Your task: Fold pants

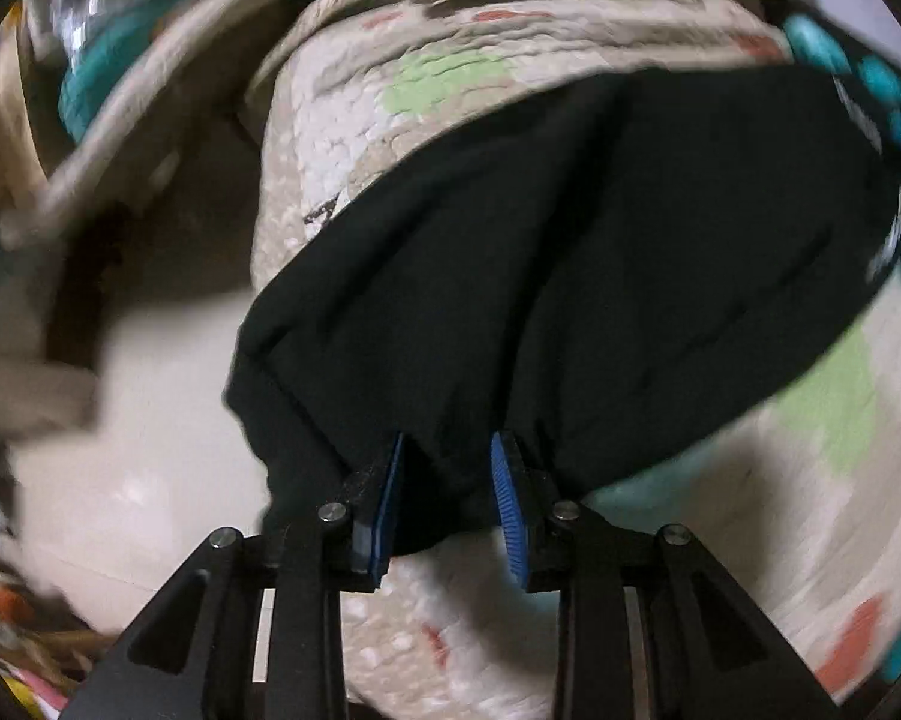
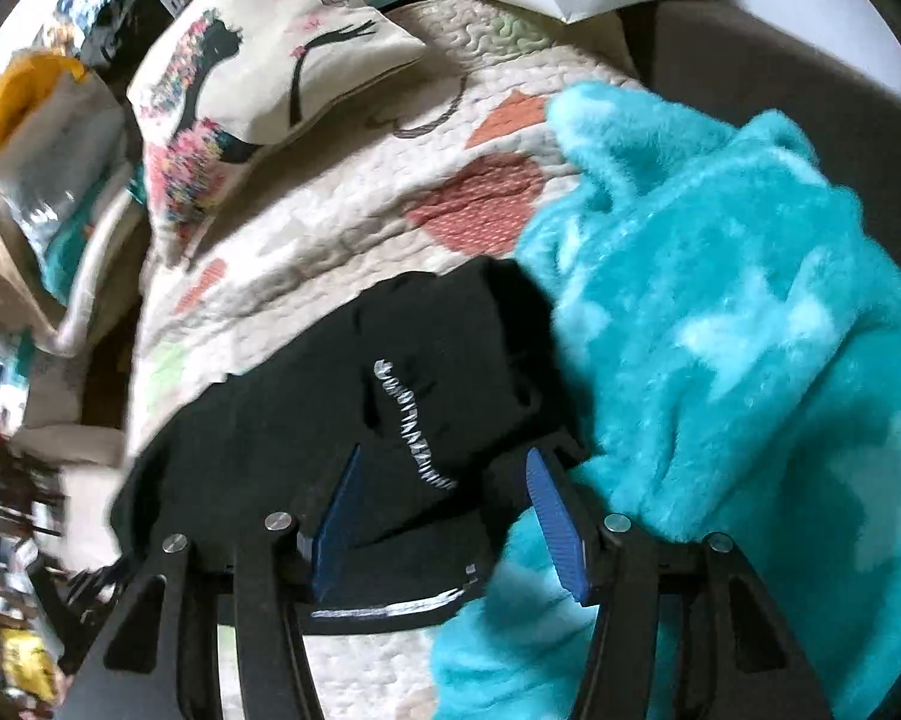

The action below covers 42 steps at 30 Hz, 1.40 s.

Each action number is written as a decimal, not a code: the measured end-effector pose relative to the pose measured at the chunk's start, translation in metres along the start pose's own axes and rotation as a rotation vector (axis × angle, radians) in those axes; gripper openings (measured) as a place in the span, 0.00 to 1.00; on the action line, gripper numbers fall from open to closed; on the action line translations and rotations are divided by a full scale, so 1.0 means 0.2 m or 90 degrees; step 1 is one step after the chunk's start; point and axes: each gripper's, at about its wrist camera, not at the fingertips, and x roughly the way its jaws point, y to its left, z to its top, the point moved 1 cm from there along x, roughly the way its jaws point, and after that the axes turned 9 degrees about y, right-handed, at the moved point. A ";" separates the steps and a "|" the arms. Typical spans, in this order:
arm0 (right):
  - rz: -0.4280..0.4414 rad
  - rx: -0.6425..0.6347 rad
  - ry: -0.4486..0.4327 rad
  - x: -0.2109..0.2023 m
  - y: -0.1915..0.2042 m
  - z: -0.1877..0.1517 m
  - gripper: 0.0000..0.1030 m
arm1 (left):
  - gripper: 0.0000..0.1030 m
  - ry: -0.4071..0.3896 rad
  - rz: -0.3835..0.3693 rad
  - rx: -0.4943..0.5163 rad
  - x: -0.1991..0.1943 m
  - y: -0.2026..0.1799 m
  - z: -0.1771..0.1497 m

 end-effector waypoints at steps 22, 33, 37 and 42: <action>-0.166 0.062 0.047 0.01 -0.04 -0.18 0.20 | 0.28 0.084 -0.026 -0.027 -0.02 0.09 -0.16; -0.256 0.028 -0.120 -0.29 0.09 -0.21 0.67 | 0.44 0.030 -0.128 -0.308 -0.19 0.64 -0.35; -0.162 -0.076 -0.142 -0.28 0.39 -0.21 0.68 | 0.48 0.001 -0.230 -0.407 -0.11 0.70 -0.32; -0.065 -0.300 -0.060 -0.01 0.95 -0.27 0.68 | 0.51 -0.016 -0.335 -0.464 0.02 0.54 -0.27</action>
